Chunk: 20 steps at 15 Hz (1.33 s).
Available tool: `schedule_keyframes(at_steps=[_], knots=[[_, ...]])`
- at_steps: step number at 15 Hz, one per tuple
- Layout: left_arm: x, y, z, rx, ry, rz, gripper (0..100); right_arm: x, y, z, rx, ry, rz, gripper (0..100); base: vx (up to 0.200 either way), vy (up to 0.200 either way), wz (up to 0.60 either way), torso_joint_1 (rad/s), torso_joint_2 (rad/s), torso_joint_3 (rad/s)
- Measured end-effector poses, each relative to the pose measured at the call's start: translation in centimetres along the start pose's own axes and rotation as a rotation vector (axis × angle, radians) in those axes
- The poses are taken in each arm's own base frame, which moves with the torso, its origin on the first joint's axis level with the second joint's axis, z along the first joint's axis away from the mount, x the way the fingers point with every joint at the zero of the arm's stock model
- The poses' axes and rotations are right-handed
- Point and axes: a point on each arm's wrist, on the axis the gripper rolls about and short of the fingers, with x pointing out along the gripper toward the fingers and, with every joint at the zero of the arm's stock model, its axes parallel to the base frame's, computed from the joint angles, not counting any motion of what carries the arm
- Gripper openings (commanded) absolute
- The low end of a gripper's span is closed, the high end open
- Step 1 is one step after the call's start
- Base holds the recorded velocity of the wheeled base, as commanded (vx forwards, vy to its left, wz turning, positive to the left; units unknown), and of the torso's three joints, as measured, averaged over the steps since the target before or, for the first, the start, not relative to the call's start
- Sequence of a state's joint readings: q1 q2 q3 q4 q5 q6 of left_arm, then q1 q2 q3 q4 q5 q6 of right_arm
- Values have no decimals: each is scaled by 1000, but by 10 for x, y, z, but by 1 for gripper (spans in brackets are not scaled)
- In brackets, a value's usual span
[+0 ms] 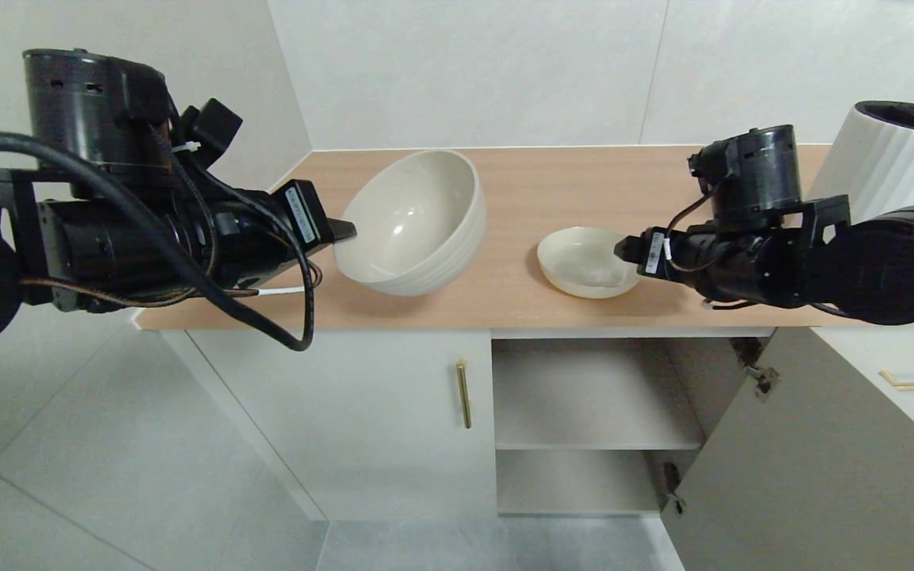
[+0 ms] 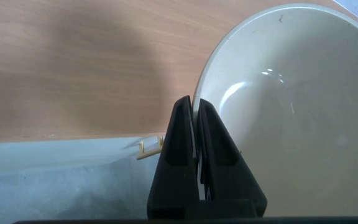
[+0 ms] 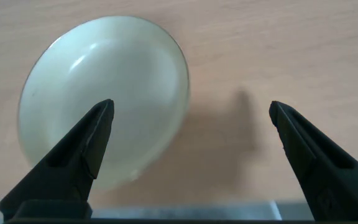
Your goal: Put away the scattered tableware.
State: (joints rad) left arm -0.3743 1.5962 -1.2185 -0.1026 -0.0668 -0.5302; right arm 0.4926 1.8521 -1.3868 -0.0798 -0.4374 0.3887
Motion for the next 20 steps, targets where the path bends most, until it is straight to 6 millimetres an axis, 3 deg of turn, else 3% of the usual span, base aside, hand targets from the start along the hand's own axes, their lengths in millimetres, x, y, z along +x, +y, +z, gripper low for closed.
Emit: schedule_keyframes(at_steps=[3,8,9,16,20], knots=[[-2,0,1,5,-2,-1,0,15,5,-8,3,-2,-8,100,0,0,0,0,0,0],[-2,0,1,6,-2,-2,0,23,6,-15,-5,15,-15,100,0,0,0,0,0,0],[-2,-1,1,7,-3,-2,0,24,6,-15,-6,15,-15,0,0,0,0,0,0,0],[-3,-1,1,6,-4,-2,0,25,7,-15,7,17,-12,0,0,0,0,0,0,0],[-3,-1,2,2,-10,1,0,15,5,-8,45,10,15,0,0,0,0,0,0,0]])
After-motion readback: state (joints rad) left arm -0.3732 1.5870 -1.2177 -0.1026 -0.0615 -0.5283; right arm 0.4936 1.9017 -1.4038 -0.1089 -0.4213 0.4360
